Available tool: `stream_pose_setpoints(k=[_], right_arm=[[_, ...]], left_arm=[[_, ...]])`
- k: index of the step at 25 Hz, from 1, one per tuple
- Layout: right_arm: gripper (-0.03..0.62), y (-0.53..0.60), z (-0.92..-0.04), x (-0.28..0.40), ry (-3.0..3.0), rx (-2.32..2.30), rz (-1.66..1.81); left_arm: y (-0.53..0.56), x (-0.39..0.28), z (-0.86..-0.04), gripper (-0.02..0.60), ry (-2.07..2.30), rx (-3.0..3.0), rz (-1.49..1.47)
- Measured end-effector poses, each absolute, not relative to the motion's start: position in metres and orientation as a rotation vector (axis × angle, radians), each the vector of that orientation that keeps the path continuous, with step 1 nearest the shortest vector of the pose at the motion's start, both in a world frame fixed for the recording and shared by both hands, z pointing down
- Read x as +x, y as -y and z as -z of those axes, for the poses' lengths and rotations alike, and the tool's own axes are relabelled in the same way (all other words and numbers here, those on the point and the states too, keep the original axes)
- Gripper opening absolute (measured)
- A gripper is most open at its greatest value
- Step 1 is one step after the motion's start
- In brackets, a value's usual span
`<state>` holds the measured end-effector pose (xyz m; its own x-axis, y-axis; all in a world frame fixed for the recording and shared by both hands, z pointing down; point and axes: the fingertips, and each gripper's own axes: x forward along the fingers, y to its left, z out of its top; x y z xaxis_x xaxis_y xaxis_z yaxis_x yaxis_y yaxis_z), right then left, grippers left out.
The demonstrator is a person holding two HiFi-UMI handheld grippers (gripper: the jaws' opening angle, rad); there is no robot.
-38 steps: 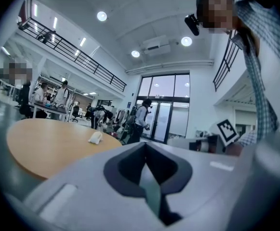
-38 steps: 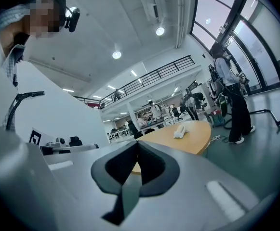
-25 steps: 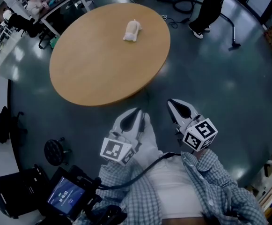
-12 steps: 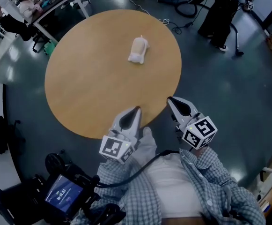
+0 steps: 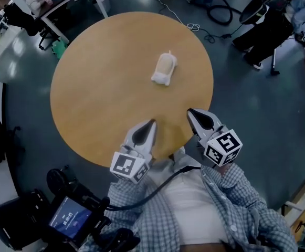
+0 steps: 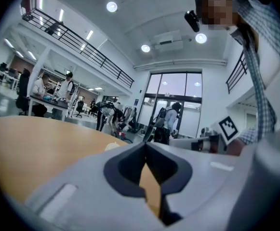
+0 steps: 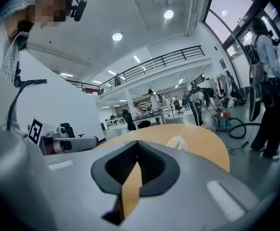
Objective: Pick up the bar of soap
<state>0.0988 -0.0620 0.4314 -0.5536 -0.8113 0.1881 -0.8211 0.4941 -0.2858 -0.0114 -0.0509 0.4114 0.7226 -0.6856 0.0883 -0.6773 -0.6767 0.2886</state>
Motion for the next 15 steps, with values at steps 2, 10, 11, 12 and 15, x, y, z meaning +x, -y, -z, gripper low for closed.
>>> stream_pose_setpoints(k=[2,10,11,12,15], right_arm=[[0.005,0.081,-0.431,0.094,2.699,1.412,-0.541],[0.005,0.15,-0.465,0.087,2.567,1.088,-0.244],[0.006,0.157,-0.471,0.085,2.513,0.999,-0.145],[0.006,0.166,-0.475,0.082,2.451,0.906,-0.039],[0.021,0.193,-0.49,0.078,2.253,0.635,0.247]], left_arm=[[0.065,-0.017,-0.417,-0.002,1.101,2.612,0.065],[0.105,-0.028,-0.413,-0.002,1.245,2.531,0.067],[0.107,-0.03,-0.413,-0.002,1.264,2.523,0.067],[0.108,-0.033,-0.413,-0.002,1.284,2.513,0.067],[0.109,-0.045,-0.412,-0.002,1.355,2.473,0.069]])
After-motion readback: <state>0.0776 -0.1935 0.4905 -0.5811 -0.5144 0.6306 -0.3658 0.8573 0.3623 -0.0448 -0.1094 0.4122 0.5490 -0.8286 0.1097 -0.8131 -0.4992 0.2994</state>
